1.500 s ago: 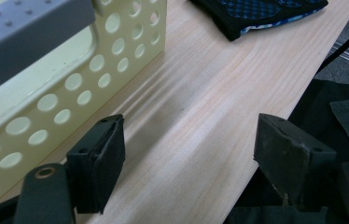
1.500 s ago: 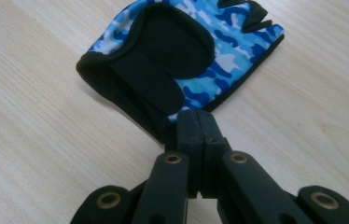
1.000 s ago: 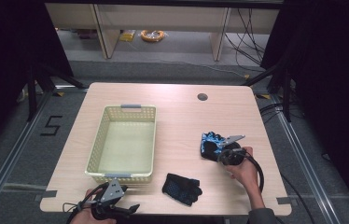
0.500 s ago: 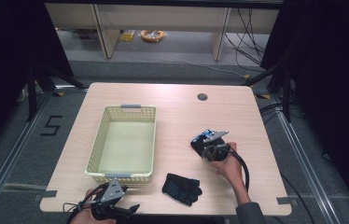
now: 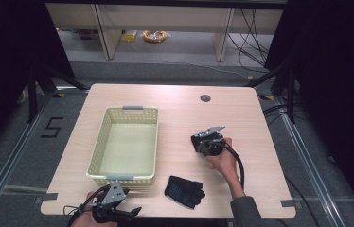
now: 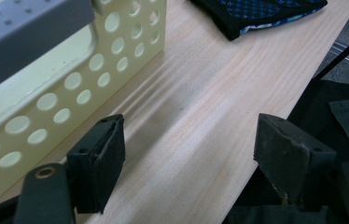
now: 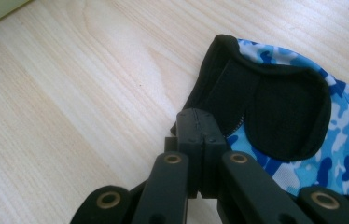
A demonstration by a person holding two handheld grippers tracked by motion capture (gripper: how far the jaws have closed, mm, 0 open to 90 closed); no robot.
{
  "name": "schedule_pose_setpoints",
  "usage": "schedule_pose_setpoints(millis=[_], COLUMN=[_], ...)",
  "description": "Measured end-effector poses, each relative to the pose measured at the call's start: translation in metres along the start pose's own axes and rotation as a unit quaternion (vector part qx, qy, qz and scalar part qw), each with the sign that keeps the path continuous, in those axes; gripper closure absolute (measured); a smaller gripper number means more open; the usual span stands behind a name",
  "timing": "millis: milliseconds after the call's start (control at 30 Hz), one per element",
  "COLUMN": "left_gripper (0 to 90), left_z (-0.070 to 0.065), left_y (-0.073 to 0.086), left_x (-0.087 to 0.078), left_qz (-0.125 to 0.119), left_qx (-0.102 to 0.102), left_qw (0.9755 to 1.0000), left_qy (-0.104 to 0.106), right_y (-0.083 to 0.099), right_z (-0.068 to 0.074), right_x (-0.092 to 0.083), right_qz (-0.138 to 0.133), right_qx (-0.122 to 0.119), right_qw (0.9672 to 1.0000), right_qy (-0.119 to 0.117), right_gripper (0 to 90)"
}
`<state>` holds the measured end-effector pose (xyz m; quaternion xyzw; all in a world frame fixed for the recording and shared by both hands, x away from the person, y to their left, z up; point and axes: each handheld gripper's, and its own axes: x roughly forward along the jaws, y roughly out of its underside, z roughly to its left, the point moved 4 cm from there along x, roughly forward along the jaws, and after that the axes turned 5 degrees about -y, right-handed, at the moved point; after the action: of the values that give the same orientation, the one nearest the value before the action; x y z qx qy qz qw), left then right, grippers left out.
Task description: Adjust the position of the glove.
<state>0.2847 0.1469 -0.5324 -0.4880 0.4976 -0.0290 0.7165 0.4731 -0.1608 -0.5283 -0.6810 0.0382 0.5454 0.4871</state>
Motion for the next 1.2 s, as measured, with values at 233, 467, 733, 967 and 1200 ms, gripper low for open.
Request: schedule_pose_setpoints(millis=[233, 467, 733, 967, 1200], left_gripper=[24.7, 24.7, 24.7, 24.7, 24.7], left_z=[0.000, 0.000, 0.000, 0.002, -0.001], left_y=[0.000, 0.000, 0.001, 0.000, 0.000], left_x=[-0.001, 0.000, 0.000, -0.001, 0.001], left_qz=[0.001, -0.002, 0.003, 0.005, 0.000], left_qx=[0.004, 0.005, -0.004, 0.010, 0.001], left_qw=[1.0000, 1.0000, 1.0000, 0.9999, 1.0000], left_qy=[-0.002, -0.003, -0.001, -0.002, 0.002], right_y=[-0.007, -0.011, -0.002, 0.002, 0.006], right_z=[0.000, -0.011, -0.023, -0.028, -0.032], right_x=[-0.009, -0.021, -0.013, -0.006, -0.004], right_qz=[-0.009, -0.029, -0.008, 0.014, 0.006], right_qx=[-0.002, -0.041, -0.041, -0.051, -0.051], right_qw=[0.9999, 0.9987, 0.9991, 0.9985, 0.9982], right_qy=[-0.006, 0.011, 0.007, -0.012, -0.030], right_gripper=[90.0, 69.8, 59.9, 57.6, 58.2])
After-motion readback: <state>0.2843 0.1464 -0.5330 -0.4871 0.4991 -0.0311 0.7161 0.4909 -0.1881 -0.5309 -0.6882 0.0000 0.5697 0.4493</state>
